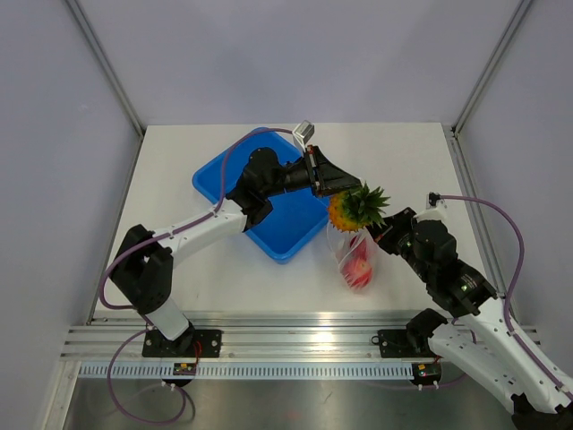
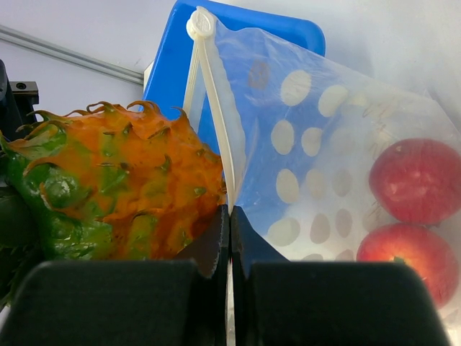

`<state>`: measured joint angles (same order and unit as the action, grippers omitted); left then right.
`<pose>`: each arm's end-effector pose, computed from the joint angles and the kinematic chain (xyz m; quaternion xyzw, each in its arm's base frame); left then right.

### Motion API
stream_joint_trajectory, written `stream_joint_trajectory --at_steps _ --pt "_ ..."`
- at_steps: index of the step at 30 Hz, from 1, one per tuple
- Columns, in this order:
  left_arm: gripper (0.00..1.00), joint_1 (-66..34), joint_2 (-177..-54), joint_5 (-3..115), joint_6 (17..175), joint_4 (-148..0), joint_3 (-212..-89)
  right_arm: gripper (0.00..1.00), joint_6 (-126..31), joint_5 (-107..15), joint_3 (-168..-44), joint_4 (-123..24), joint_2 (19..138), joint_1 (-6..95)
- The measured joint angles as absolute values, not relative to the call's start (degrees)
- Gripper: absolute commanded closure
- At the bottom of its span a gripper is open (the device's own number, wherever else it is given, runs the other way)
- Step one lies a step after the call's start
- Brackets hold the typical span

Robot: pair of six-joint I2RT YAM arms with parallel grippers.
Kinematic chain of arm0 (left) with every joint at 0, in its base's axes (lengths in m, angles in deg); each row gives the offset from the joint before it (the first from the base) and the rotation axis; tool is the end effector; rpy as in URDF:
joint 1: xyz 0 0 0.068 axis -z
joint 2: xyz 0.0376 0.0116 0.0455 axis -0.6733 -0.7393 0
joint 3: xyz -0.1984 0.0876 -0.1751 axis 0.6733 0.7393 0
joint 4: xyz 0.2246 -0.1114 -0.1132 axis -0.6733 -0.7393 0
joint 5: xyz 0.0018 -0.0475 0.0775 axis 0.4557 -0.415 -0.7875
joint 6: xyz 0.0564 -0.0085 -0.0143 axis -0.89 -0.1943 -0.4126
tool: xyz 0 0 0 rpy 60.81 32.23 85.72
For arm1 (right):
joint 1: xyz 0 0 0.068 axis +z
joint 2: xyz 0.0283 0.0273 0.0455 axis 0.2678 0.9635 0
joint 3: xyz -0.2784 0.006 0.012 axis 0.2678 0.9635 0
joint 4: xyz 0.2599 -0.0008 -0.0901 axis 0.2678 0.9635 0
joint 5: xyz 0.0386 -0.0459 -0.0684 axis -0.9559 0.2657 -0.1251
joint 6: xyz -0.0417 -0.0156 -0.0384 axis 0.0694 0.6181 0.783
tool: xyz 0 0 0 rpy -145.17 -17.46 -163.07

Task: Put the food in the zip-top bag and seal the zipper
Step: Place the fake fruit in the zipper food storage bag.

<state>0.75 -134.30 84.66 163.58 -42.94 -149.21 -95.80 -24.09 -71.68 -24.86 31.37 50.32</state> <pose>0.2799 -0.2965 0.3545 0.0398 0.6547 -0.7346 0.1737 0.1333 0.0802 0.3227 0.2128 0.7758 0.3464 0.4825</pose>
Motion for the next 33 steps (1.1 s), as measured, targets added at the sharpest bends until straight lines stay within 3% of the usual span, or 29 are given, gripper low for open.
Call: stream_joint_trajectory --at_steps 33 --pt "1.0 0.5 -132.8 86.3 168.8 -38.8 -144.6 1.0 -97.3 -22.4 -71.9 -21.3 28.0 50.3"
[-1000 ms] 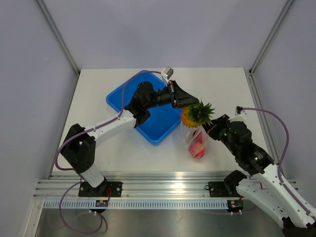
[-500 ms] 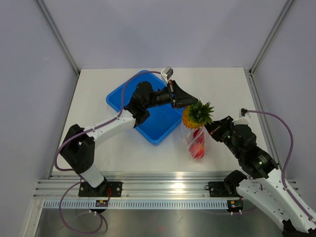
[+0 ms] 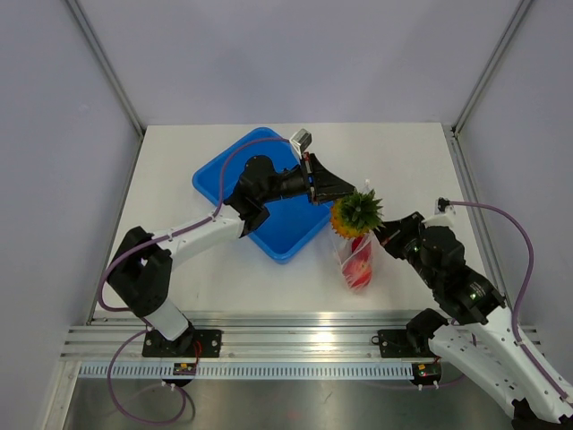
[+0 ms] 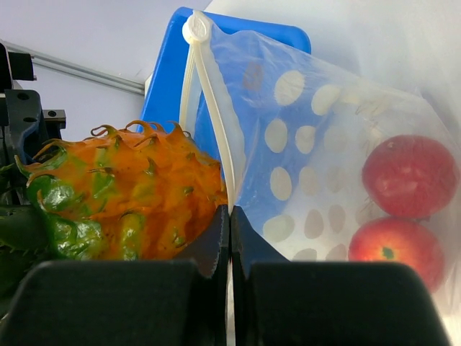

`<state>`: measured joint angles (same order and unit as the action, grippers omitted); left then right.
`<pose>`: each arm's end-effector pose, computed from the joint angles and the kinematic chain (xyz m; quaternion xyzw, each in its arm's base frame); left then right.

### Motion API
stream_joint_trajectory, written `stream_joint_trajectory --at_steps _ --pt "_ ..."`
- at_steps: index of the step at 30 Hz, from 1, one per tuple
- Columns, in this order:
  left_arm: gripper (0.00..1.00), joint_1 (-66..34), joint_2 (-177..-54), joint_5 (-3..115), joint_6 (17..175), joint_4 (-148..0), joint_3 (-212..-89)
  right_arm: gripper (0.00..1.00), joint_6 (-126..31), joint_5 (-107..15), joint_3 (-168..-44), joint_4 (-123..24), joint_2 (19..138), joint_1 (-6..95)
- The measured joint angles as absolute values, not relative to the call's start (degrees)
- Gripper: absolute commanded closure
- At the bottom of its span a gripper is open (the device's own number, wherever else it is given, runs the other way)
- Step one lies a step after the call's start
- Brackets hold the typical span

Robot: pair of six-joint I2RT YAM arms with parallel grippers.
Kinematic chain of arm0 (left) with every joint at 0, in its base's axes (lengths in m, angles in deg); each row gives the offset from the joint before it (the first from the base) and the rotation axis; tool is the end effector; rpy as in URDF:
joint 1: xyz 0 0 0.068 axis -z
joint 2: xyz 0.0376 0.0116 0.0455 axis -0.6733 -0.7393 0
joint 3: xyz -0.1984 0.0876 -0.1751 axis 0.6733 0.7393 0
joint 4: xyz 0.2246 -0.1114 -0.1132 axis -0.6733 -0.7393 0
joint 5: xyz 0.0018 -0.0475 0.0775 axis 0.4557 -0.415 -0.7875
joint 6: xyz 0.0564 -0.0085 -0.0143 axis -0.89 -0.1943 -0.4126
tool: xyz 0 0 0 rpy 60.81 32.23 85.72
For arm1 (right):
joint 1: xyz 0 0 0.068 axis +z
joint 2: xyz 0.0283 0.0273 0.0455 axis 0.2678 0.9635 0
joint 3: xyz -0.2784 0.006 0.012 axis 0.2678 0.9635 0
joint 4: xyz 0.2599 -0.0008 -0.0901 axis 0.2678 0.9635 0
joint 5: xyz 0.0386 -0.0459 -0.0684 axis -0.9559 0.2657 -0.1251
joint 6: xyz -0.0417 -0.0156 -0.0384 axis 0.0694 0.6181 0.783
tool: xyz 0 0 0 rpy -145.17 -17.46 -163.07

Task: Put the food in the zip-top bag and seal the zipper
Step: Place the fake fruit in the zipper food storage bag.

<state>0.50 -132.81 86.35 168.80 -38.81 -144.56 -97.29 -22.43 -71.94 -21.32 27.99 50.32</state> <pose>0.2724 -0.2885 0.3421 0.0235 0.6517 -0.7458 0.1362 0.1215 0.0706 0.3251 0.2310 0.7694 0.3443 0.4860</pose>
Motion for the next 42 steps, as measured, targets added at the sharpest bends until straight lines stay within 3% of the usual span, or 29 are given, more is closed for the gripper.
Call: stream_joint_trajectory --at_steps 21,31,42 --pt "1.0 -0.1 -134.2 84.1 168.5 -37.6 -140.9 1.0 -97.2 -22.4 -72.4 -18.3 29.3 50.3" --pt "1.0 0.9 -134.3 81.7 162.0 -53.3 -138.3 1.0 -97.7 -23.7 -76.0 -24.6 28.0 50.3" --pt "1.0 1.4 -134.6 81.3 160.2 -56.4 -139.8 1.0 -98.1 -26.1 -76.0 -27.2 31.5 50.3"
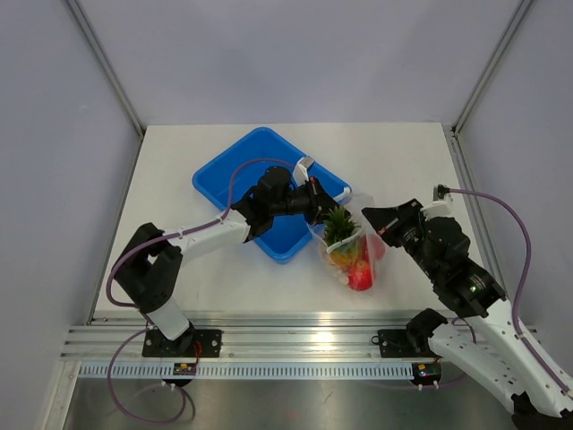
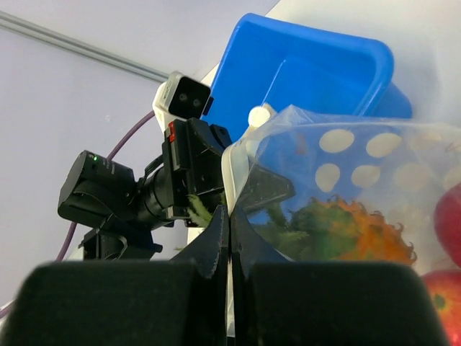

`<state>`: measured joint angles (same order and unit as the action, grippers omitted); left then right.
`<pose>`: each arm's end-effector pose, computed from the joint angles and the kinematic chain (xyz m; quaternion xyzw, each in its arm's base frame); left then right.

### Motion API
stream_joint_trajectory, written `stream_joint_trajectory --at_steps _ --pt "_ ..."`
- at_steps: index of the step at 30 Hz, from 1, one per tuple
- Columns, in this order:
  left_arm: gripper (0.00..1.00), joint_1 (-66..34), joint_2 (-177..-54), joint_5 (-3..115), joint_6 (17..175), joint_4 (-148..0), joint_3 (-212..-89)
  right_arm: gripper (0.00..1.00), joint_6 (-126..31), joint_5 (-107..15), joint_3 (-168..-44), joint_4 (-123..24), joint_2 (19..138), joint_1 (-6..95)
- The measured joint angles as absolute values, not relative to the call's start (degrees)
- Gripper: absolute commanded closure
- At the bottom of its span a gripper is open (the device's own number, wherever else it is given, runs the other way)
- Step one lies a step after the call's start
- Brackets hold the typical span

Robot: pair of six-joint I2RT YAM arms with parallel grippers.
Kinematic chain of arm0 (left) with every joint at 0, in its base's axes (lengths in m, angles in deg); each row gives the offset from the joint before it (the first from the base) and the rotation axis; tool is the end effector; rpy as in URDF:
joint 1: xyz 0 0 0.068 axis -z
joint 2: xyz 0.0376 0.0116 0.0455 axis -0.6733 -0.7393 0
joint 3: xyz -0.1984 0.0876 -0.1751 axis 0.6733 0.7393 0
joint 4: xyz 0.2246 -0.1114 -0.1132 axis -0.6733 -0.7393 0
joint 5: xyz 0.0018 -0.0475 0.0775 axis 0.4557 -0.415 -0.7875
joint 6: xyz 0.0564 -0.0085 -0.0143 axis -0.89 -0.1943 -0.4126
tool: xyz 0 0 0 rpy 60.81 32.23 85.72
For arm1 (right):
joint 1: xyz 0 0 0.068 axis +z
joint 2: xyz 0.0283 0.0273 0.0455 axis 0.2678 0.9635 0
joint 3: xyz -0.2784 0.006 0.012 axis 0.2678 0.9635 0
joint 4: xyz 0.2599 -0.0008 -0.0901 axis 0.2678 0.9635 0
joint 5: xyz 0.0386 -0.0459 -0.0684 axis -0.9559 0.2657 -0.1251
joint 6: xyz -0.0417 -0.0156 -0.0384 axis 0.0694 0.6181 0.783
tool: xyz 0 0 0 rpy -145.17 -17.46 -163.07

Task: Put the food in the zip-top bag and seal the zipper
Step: Place the fake fruit in the zipper food storage bag.

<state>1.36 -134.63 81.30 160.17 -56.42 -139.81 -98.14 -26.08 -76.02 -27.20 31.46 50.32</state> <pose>0.2709 -0.2911 0.2669 -0.0367 0.7707 -0.6273 0.1056 0.1293 0.0792 0.3540 0.2166 0.7396 0.4017 0.4947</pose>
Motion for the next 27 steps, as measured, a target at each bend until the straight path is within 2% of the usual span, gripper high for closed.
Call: stream_joint_trajectory --at_steps 5,9,10,12,13,16,19,27 --pt "1.0 3.0 -137.4 79.5 155.4 -64.2 -147.6 1.0 -98.9 -27.8 -76.0 -29.3 33.2 50.3" --pt "0.75 4.6 -140.6 77.0 148.5 -73.2 -156.2 1.0 -99.0 -28.4 -76.0 -29.6 33.6 50.3" --pt "0.67 4.9 -140.7 76.2 147.1 -75.2 -157.2 1.0 -99.0 -28.4 -76.0 -29.6 33.6 50.3" --pt "0.58 5.3 -140.5 75.1 144.5 -77.8 -157.8 1.0 -99.0 -28.3 -76.0 -29.5 33.2 50.3" --pt "0.5 5.4 -140.4 74.5 143.1 -79.4 -158.0 1.0 -99.0 -28.2 -76.0 -29.3 32.9 50.3" --pt "0.43 5.6 -139.9 73.7 139.6 -83.9 -158.7 1.0 -99.0 -27.9 -76.0 -28.7 32.1 50.3" --pt "0.42 5.6 -138.5 73.6 136.1 -88.1 -160.0 1.0 -99.0 -27.8 -76.0 -28.3 31.7 50.3" --pt "0.49 5.6 -130.0 73.7 129.3 -93.2 -161.9 1.0 -99.0 -27.7 -76.0 -28.1 31.7 50.3"
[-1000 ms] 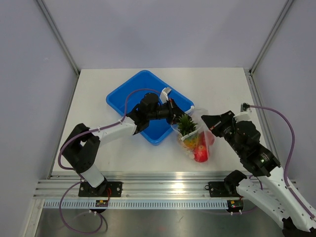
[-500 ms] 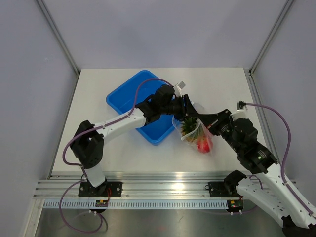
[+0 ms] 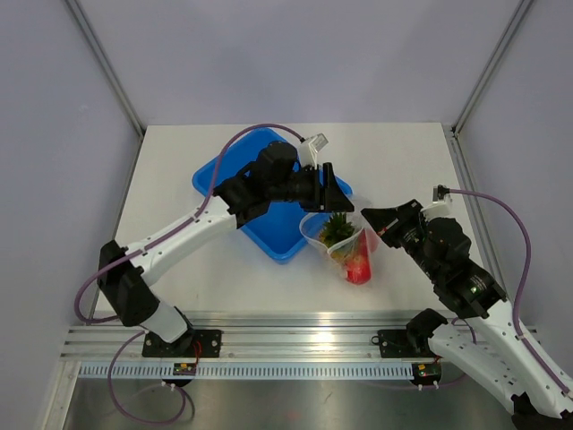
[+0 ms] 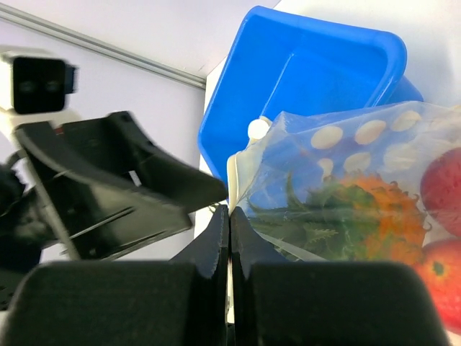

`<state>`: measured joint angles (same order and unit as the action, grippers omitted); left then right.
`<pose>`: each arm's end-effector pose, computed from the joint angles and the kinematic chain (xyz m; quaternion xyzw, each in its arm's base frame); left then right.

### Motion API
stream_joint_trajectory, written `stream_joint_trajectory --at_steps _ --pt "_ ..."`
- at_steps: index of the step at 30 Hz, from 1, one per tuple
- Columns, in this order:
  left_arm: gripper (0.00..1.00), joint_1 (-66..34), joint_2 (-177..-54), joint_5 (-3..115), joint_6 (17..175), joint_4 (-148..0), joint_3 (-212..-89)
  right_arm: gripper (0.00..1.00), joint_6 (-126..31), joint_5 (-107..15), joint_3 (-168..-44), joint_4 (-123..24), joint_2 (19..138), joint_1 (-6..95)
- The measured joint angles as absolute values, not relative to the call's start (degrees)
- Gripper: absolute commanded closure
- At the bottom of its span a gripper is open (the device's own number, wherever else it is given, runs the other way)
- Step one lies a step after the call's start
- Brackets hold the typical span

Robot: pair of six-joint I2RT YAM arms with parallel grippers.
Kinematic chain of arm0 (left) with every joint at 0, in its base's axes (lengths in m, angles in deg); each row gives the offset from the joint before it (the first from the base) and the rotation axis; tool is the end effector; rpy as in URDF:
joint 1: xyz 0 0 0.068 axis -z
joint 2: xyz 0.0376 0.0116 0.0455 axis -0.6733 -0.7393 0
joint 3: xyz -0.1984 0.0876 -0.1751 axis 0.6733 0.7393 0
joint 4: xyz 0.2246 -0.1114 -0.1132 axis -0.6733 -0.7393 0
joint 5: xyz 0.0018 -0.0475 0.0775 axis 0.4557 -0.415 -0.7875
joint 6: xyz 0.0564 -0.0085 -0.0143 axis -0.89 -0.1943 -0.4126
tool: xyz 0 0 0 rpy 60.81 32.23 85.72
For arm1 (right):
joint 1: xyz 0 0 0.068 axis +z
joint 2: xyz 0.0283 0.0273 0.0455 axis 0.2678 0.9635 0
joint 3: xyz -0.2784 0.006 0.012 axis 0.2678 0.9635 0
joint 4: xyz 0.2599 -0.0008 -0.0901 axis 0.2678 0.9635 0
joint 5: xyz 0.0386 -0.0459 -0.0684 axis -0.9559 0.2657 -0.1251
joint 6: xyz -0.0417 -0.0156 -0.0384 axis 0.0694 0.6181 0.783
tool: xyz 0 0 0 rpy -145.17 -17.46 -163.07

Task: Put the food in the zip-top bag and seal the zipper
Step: Place the fake fruit in the zipper food storage bag.

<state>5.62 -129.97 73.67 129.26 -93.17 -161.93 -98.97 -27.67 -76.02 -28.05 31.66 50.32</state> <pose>0.2447 -0.2988 0.3709 0.1439 0.8102 -0.5170 0.2356 0.1298 0.0810 0.3552 0.2132 0.7372 0.4166 0.4874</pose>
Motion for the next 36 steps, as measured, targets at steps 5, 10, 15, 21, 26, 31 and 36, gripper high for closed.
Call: stream_joint_trajectory --at_steps 5,10,15,21,26,31,36 --pt "0.5 5.6 -127.0 73.6 126.0 -95.1 -163.0 1.0 -99.0 -27.5 -76.0 -27.8 31.6 50.3" --pt "0.45 5.6 -126.6 73.3 122.7 -98.8 -163.6 1.0 -99.0 -27.4 -76.0 -27.6 31.4 50.3" --pt "0.31 6.0 -126.4 71.2 119.6 -103.1 -163.6 1.0 -99.0 -27.4 -76.0 -27.5 31.3 50.3" --pt "0.29 7.5 -126.0 68.5 117.4 -105.6 -163.4 1.0 -99.0 -27.4 -76.0 -27.6 31.6 50.3" --pt "0.39 8.0 -126.1 67.4 116.7 -106.2 -162.6 1.0 -99.0 -27.5 -76.0 -27.6 32.0 50.3" --pt "0.41 8.3 -127.4 66.0 116.0 -106.4 -162.4 1.0 -99.0 -27.5 -76.0 -27.6 32.1 50.3" --pt "0.48 9.3 -130.6 64.8 115.4 -106.5 -162.4 1.0 -99.0 -27.5 -76.0 -27.6 32.1 50.3"
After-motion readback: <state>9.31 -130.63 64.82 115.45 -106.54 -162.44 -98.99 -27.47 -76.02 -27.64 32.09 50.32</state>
